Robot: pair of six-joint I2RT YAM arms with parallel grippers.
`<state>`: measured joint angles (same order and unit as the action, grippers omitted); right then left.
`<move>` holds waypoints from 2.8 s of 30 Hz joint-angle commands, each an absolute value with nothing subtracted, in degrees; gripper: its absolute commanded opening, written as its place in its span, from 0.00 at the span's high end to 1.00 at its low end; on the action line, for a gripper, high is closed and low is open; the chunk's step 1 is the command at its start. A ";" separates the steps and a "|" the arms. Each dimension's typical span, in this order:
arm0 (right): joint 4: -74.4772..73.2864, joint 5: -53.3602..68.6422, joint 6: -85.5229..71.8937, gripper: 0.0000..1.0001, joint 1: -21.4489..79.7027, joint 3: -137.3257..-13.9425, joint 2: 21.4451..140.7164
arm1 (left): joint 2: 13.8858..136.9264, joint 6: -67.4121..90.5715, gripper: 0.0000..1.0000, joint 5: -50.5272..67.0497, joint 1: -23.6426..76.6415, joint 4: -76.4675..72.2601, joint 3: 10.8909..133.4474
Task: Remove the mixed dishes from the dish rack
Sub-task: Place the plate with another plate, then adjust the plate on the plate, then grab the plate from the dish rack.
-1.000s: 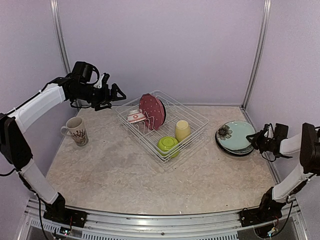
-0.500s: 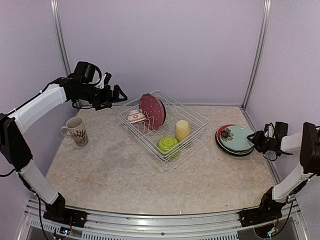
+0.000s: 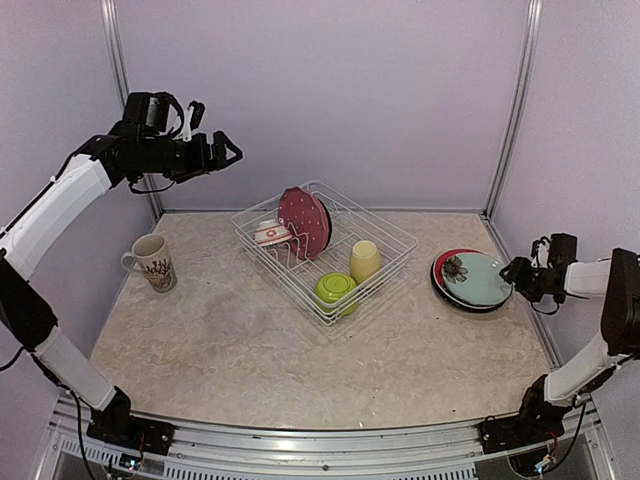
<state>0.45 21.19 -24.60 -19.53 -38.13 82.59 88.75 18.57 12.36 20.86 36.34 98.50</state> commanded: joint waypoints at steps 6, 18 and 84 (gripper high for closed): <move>-1.71 16.37 -23.20 0.40 -14.96 -40.51 83.08 | 84.73 16.05 0.01 10.77 19.39 32.45 89.29; -6.03 7.87 -23.23 0.32 -11.69 -42.98 81.46 | 82.50 18.59 0.01 14.72 19.27 32.41 87.31; -6.56 -0.85 -18.41 0.12 40.85 -103.82 123.39 | 84.96 19.40 0.01 16.99 21.85 35.24 89.25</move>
<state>-4.34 -1.06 -17.82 39.97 -98.50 118.74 84.90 19.18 16.27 21.43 34.81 87.68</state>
